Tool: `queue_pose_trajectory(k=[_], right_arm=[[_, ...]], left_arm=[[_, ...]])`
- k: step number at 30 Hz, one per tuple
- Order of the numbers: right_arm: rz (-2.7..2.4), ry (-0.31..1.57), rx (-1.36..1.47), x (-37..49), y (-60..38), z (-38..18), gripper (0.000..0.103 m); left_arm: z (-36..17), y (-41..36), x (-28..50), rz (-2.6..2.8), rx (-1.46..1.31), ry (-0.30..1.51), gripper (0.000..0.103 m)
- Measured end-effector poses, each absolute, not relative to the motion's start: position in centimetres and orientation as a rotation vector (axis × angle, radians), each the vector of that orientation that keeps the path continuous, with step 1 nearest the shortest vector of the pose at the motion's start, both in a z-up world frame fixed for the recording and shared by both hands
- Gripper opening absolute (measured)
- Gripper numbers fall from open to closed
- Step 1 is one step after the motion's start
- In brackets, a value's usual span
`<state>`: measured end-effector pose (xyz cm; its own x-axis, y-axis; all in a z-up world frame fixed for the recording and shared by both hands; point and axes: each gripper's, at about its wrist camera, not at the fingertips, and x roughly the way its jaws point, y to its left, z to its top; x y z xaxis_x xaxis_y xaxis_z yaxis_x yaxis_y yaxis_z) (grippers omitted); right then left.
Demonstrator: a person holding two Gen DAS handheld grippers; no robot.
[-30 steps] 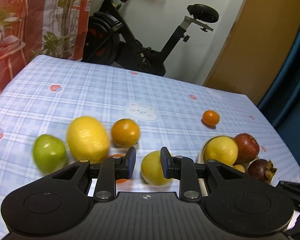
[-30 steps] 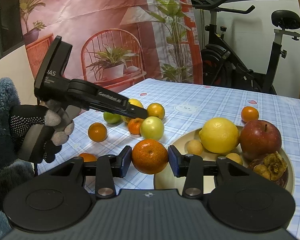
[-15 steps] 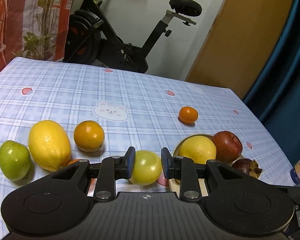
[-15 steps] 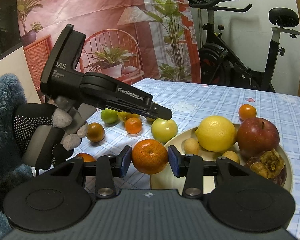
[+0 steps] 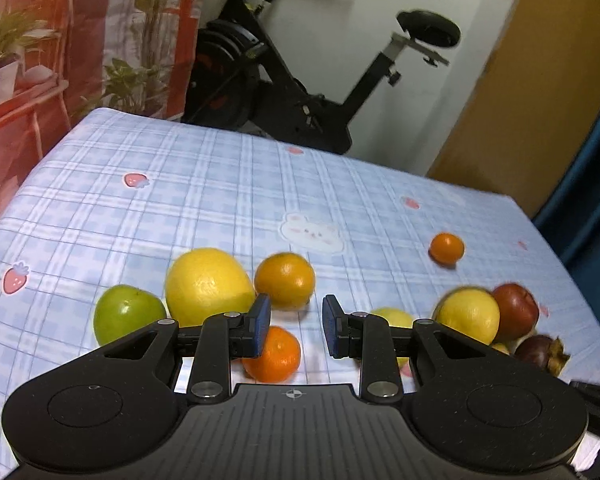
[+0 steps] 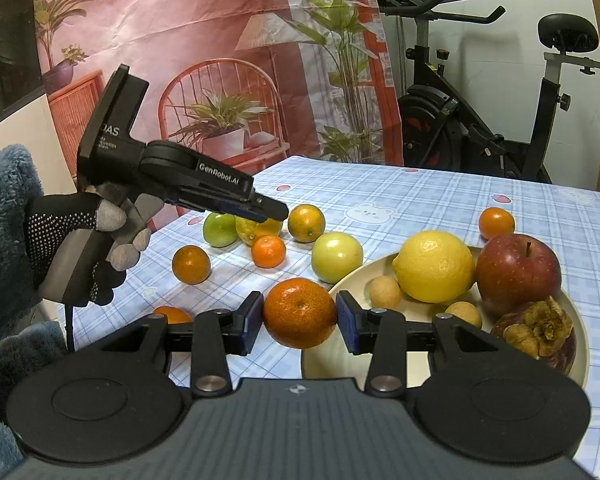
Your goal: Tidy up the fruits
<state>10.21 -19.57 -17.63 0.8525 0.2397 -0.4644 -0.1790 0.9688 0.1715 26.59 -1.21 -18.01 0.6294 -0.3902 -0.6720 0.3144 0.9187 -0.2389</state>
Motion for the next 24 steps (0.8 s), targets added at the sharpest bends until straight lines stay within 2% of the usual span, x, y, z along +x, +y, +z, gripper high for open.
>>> queue_pose_trajectory(k=[11, 22, 24], right_arm=[[0.222, 0.511, 0.126, 10.4, -19.6, -17.6, 0.042], [0.220, 0.503, 0.126, 10.3, -19.7, -17.6, 0.042], [0.221, 0.501, 0.125, 10.2, -19.6, -17.6, 0.042]], left_arm=[[-18.4, -3.1, 25.1, -0.367, 0.136, 0.750, 0.030], [-17.2, -2.8, 22.0, -0.568, 0.035, 0.843, 0.031], [-16.9, -2.5, 21.3, -0.575, 0.028, 0.833, 0.034]])
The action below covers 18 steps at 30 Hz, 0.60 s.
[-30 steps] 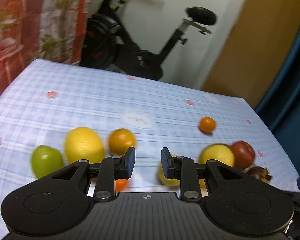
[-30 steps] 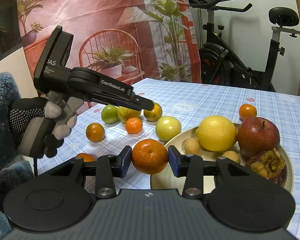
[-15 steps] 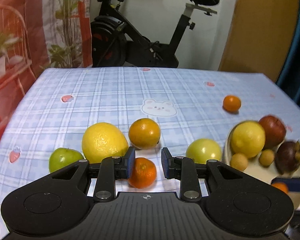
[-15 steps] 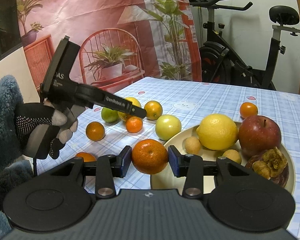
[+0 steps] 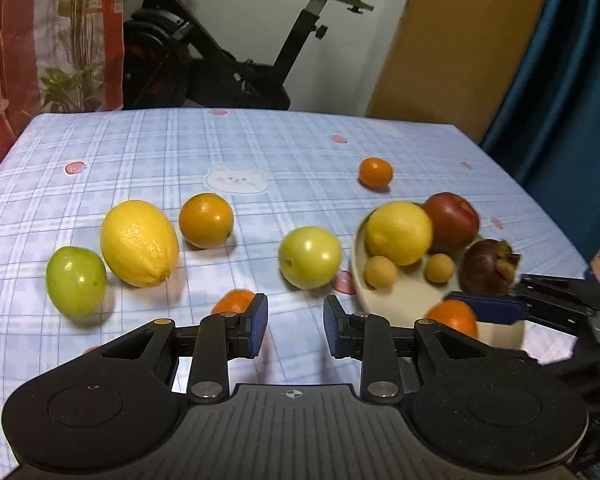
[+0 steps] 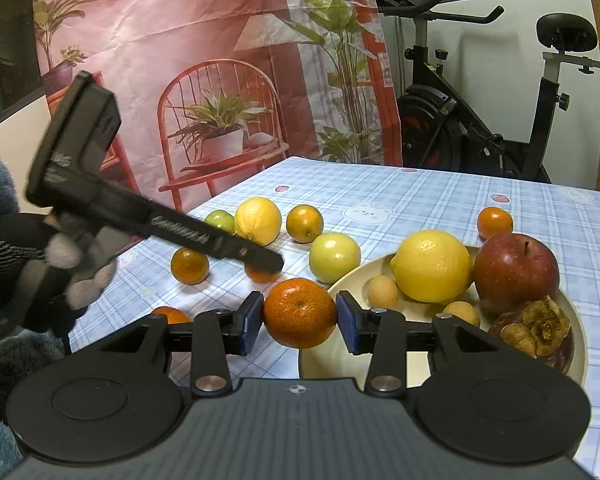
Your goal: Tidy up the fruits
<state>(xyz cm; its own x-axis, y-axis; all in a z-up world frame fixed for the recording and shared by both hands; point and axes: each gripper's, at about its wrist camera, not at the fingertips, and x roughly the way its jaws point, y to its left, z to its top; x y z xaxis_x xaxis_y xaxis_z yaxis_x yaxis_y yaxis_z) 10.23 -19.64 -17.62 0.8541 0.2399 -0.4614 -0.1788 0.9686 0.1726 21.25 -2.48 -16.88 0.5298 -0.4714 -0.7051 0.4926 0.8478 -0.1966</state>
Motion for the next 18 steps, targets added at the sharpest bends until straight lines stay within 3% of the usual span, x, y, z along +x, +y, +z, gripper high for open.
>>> queue_pose_trajectory(k=[3, 5, 10, 13, 18], right_arm=[[0.220, 0.499, 0.124, 10.2, -19.6, -17.6, 0.042], [0.220, 0.500, 0.125, 10.1, -19.6, -17.6, 0.042], [0.220, 0.500, 0.119, 10.0, -19.5, -17.5, 0.042], [0.216, 0.501, 0.121, 10.0, -19.6, -17.5, 0.042], [0.217, 0.507, 0.118, 10.0, -19.5, -17.5, 0.042]], left_arm=[[-16.2, -2.1, 20.6, -0.549, 0.056, 0.789, 0.039], [-16.2, -2.5, 20.7, -0.523, 0.115, 0.773, 0.047], [-17.2, -2.2, 21.0, -0.562, 0.107, 0.860, 0.049], [-17.6, -2.3, 20.5, -0.566, 0.113, 0.871, 0.057], [-18.2, -2.5, 20.9, -0.529, 0.114, 0.874, 0.058]])
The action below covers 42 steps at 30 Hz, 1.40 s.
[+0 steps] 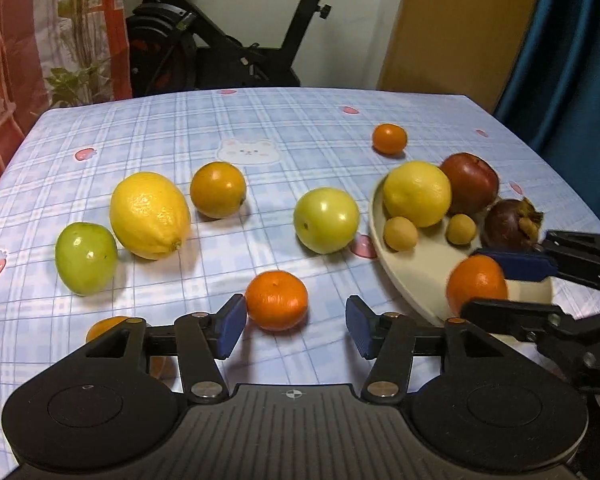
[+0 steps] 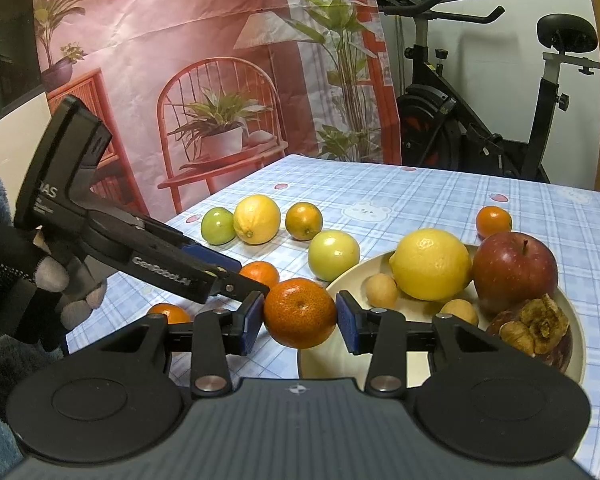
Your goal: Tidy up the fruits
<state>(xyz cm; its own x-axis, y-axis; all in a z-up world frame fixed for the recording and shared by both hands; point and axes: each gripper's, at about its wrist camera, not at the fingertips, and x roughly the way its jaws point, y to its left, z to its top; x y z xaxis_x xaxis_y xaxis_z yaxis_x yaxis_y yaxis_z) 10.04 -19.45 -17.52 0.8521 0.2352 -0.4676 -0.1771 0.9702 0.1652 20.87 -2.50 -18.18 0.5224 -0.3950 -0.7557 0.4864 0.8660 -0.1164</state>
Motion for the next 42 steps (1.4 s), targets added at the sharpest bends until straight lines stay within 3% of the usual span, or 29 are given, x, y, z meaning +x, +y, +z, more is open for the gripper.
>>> queue_pose_trajectory(k=[4, 6, 7, 23, 42], right_arm=[[0.212, 0.509, 0.121, 10.1, -19.4, -17.5, 0.042], [0.212, 0.514, 0.119, 10.2, -19.4, -17.6, 0.042], [0.211, 0.515, 0.117, 10.2, -19.3, -17.6, 0.042], [0.061, 0.580, 0.018, 10.8, -19.5, -18.9, 0.042], [-0.027, 0.571, -0.182, 12.6, -19.6, -21.0, 0.043]], left_arm=[[-18.6, -2.7, 21.8, -0.499, 0.086, 0.868, 0.057], [-18.9, -3.0, 21.9, -0.493, 0.093, 0.868, 0.050], [-19.0, -3.2, 21.9, -0.485, 0.104, 0.864, 0.039], [-16.6, -7.1, 20.7, -0.612, 0.065, 0.802, 0.039], [-18.8, -10.9, 21.3, -0.683, 0.095, 0.846, 0.039]])
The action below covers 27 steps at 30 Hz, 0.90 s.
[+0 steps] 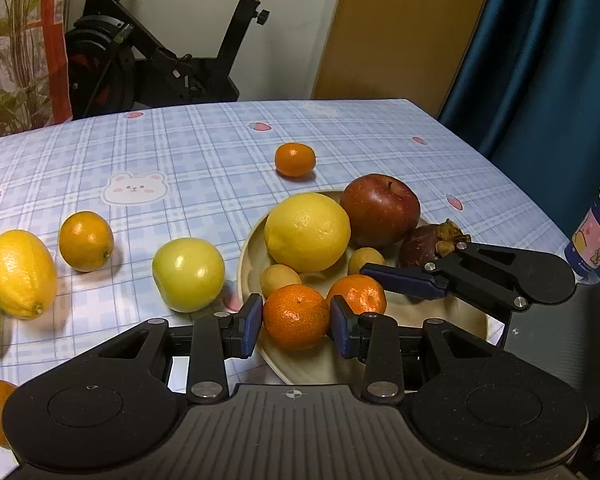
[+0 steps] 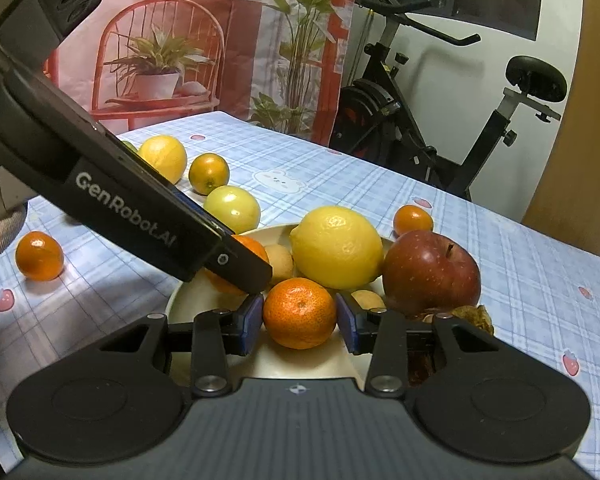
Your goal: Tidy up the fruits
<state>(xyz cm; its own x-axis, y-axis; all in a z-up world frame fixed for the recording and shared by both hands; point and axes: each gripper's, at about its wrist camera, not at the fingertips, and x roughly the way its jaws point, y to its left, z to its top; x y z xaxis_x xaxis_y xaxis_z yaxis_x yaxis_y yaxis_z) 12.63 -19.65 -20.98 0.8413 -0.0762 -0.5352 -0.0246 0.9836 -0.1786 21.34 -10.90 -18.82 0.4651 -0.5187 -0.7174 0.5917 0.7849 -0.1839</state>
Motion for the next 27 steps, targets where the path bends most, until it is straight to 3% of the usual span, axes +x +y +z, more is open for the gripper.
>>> queue_pose_trajectory(k=[9, 13, 27], right_arm=[[-0.037, 0.571, -0.206, 12.6, -19.4, -21.1, 0.044], [-0.045, 0.565, -0.209, 12.3, -19.2, -20.9, 0.050], [0.045, 0.491, -0.046, 9.2, -20.1, -17.9, 0.050]], left_arm=[[-18.7, -11.1, 21.8, -0.674, 0.084, 0.865, 0.040], [-18.2, -10.8, 22.0, -0.656, 0.059, 0.855, 0.047], [-12.2, -6.3, 19.7, -0.536, 0.058, 0.723, 0.049]])
